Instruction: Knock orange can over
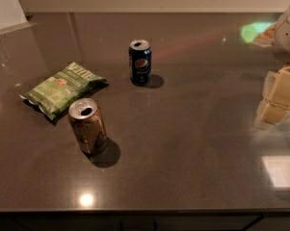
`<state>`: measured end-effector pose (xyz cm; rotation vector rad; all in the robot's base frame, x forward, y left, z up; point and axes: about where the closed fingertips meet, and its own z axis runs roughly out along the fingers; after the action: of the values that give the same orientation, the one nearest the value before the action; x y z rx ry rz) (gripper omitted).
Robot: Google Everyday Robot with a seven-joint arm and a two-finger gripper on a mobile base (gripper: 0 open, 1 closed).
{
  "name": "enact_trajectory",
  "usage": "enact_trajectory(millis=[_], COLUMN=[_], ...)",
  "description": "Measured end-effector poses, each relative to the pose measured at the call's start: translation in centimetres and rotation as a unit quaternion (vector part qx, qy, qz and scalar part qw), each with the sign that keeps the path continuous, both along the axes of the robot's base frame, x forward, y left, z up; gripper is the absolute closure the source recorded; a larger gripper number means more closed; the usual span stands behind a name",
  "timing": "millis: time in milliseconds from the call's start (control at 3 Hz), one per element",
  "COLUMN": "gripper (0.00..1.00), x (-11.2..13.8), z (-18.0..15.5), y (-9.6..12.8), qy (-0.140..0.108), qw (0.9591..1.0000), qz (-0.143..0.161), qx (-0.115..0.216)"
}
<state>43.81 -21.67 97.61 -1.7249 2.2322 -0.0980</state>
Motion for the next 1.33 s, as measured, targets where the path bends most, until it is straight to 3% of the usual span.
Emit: enact_trajectory(millis=[333, 667, 1000, 1333], gripper=[0.0, 0.0, 0.0, 0.0], x=[0.0, 0.2, 0.3, 0.4], z=[0.1, 0.0, -0.7, -1.8], y=[0.1, 1.4, 5.5, 10.7], qy=[-0.002, 0.0, -0.001, -0.008], qw=[1.0, 0.9993, 0.9934, 0.9821], qz=[0.001, 0.014, 0.049, 0.09], qx=[0.002, 0.034, 0.103, 0.165])
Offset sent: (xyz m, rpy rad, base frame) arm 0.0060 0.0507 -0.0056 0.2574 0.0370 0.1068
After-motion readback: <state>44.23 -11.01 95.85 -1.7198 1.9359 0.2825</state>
